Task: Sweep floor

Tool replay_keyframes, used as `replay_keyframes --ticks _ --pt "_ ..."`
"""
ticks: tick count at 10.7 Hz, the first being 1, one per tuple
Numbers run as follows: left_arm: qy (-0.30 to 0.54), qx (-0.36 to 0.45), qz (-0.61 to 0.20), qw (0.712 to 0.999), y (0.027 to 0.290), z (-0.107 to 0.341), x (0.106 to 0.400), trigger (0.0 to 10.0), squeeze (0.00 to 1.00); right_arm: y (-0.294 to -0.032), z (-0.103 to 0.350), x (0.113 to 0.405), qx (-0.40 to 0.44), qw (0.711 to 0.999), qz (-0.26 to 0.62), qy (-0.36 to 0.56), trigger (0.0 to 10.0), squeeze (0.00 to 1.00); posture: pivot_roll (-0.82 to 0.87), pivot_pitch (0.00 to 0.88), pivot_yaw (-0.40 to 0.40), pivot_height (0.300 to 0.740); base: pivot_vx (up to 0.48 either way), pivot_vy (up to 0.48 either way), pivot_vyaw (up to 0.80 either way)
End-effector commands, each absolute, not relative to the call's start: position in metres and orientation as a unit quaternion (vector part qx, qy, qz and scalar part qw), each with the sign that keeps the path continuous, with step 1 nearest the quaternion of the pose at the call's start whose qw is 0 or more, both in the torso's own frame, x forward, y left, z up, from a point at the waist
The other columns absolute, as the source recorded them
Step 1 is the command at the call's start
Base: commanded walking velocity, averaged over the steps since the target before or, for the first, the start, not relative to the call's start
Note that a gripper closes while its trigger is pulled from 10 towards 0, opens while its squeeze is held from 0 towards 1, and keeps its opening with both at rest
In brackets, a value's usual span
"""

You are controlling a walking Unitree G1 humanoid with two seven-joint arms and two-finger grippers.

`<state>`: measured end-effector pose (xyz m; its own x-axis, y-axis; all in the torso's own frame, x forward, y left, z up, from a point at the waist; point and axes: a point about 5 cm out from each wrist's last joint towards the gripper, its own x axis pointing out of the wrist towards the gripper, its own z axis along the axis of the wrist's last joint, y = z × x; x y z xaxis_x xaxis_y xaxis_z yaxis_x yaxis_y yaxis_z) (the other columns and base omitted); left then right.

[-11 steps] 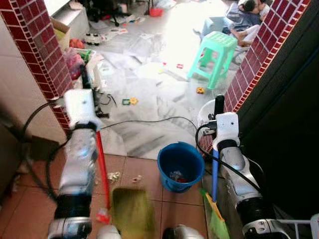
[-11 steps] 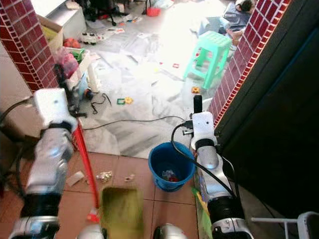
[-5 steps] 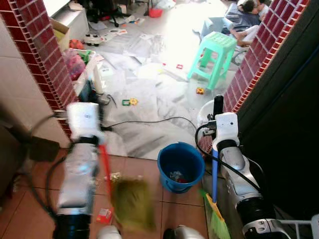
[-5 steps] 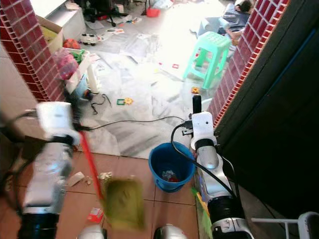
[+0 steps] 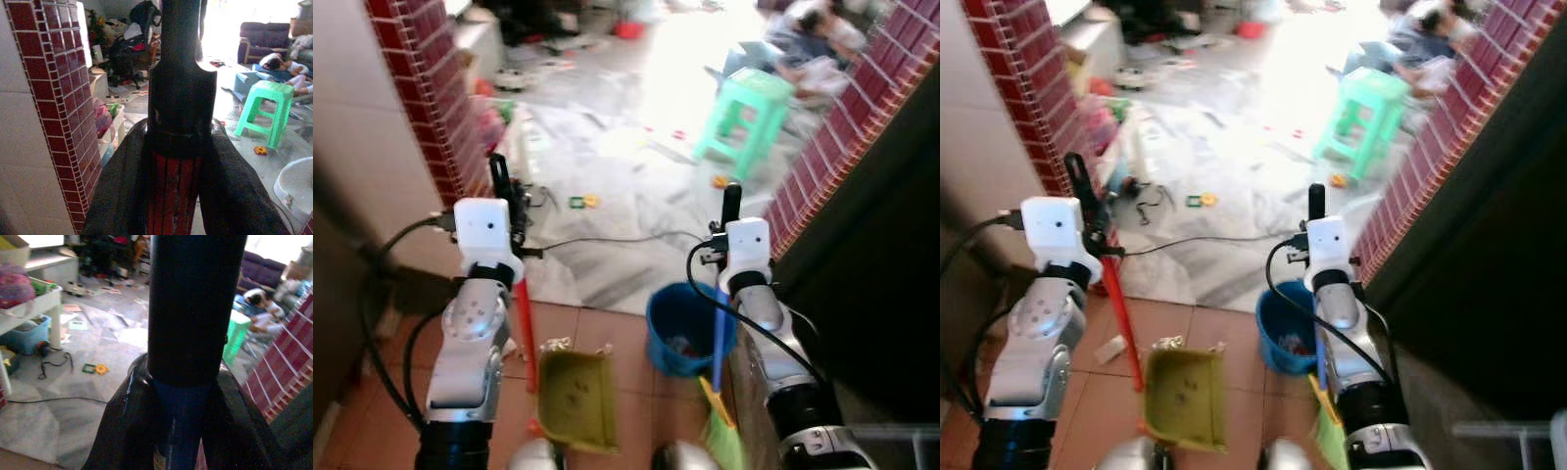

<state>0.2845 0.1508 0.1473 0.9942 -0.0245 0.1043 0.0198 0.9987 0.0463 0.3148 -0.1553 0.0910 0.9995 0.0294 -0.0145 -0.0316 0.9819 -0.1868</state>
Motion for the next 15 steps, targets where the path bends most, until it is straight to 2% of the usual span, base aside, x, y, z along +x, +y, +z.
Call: replay_keyframes --ticks 1,8,10,12,15 --pt "-0.084 0.011 -0.023 0.996 0.144 0.161 0.284 10.0 0.0 -0.159 0.095 0.318 -0.098 0.995 0.011 0.002 10.0 0.0 0.0 0.041 -0.068 0.74 0.0 0.48 0.0" --pt "-0.1 0.034 -0.011 0.994 0.151 0.172 0.289 10.0 0.0 -0.155 0.095 0.322 -0.097 0.995 0.024 0.0 10.0 0.0 0.01 0.027 -0.071 0.74 0.0 0.448 0.0" --pt "-0.116 0.064 0.019 0.991 0.158 0.173 0.289 10.0 0.0 -0.154 0.096 0.323 -0.095 0.995 0.026 -0.002 10.0 0.0 0.01 0.028 -0.071 0.74 0.0 0.0 0.0" --pt "-0.103 0.086 0.065 0.989 0.178 0.168 0.292 10.0 0.0 -0.154 0.096 0.323 -0.096 0.995 0.024 -0.003 10.0 0.0 0.01 0.033 -0.072 0.74 0.0 0.0 0.0" --pt "-0.104 0.107 0.052 0.987 0.174 0.159 0.296 10.0 0.0 -0.154 0.096 0.323 -0.095 0.995 0.025 -0.004 10.0 0.0 0.0 0.034 -0.072 0.74 0.0 0.0 0.0"
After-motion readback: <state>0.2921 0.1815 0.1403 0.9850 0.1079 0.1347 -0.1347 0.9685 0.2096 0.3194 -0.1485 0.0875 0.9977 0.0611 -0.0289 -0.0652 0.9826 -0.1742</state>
